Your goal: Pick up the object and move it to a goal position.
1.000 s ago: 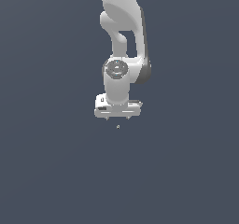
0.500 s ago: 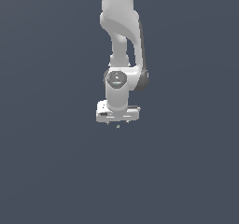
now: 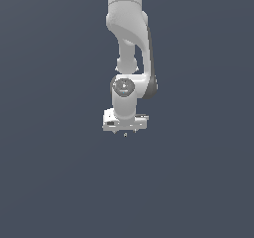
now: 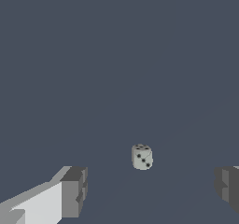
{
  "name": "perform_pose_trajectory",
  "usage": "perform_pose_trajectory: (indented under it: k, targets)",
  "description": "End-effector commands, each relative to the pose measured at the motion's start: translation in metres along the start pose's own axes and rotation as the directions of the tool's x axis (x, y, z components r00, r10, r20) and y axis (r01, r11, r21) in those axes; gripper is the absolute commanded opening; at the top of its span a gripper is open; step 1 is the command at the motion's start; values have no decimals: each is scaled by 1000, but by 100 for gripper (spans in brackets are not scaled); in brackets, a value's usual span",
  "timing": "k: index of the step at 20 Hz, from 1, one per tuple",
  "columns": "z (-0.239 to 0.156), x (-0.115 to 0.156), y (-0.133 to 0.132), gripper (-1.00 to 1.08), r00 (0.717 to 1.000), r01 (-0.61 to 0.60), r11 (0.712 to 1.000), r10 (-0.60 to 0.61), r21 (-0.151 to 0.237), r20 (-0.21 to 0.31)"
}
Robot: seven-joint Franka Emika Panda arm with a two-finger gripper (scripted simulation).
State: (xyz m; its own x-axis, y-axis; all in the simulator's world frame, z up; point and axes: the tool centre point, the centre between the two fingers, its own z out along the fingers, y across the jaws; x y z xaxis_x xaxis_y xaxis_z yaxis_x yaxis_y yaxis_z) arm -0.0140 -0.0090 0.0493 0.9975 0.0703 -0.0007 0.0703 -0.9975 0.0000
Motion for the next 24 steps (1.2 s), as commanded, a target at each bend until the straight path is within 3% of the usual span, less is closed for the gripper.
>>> perform_pose_trajectory:
  k: [1, 11, 12, 24]
  targets:
    - [11, -1, 0, 100, 1000, 0, 1000, 0, 0, 1]
    - [41, 0, 0, 100, 1000, 1, 1000, -1, 0, -1]
    - [41, 0, 0, -100, 1000, 1, 1000, -1, 0, -1]
    - [39, 0, 0, -100, 1000, 1, 1000, -1, 0, -1]
